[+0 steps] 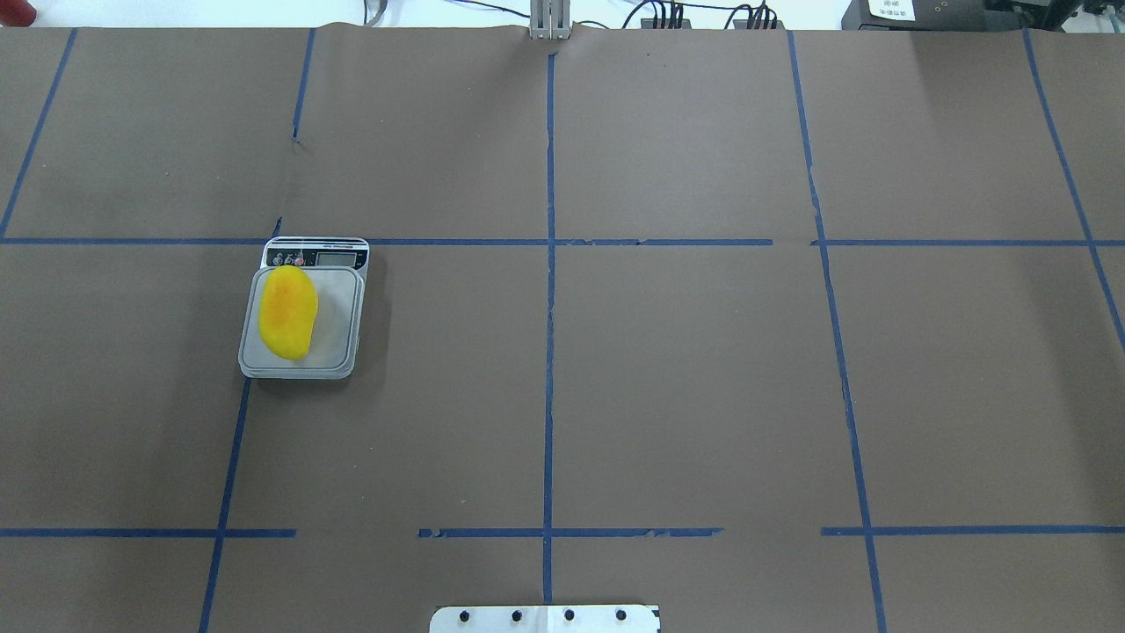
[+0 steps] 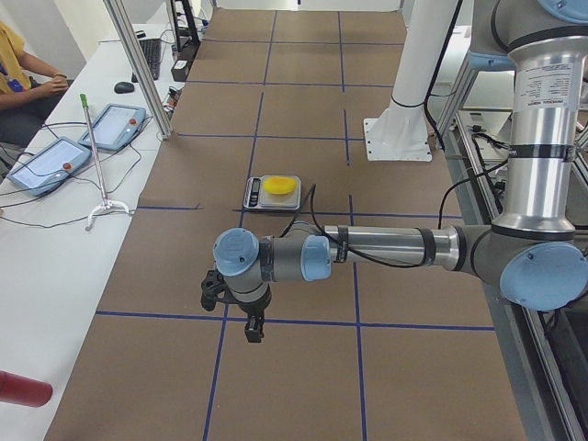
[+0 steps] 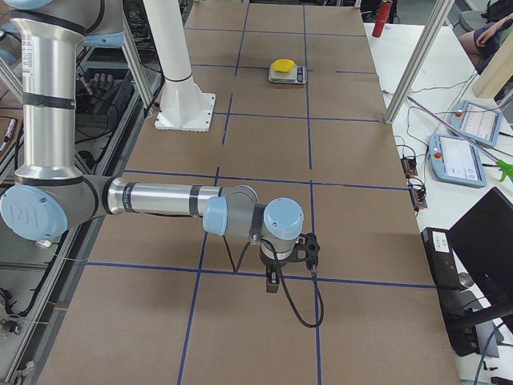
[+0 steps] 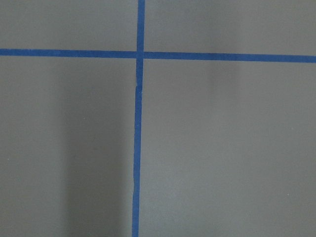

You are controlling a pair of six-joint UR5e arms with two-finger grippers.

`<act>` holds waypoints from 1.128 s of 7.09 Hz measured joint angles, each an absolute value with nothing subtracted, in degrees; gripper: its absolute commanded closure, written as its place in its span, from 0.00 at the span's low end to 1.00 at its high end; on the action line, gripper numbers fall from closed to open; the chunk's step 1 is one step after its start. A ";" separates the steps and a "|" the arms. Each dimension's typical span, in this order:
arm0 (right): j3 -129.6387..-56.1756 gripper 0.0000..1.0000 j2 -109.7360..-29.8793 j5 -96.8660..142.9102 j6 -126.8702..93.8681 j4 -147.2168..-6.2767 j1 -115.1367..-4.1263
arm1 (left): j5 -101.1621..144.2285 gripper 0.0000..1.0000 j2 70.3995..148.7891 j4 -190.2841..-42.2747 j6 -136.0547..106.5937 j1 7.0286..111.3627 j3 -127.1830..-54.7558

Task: Weigh mango

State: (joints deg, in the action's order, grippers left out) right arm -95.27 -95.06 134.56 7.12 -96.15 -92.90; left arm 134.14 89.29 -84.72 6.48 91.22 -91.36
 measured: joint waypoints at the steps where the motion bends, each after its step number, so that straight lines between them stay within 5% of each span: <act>1: -95.27 0.00 -95.05 134.56 7.12 -96.15 -92.90 | 134.13 0.00 89.25 -84.70 8.26 91.23 -91.35; 8: -95.27 0.00 -95.10 134.56 7.12 -96.15 -92.90 | 134.62 0.00 89.21 -84.49 10.31 91.29 -91.21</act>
State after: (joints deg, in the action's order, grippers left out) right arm -95.27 -95.10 134.56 7.12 -96.15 -92.90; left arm 134.62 89.21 -84.49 10.31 91.29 -91.21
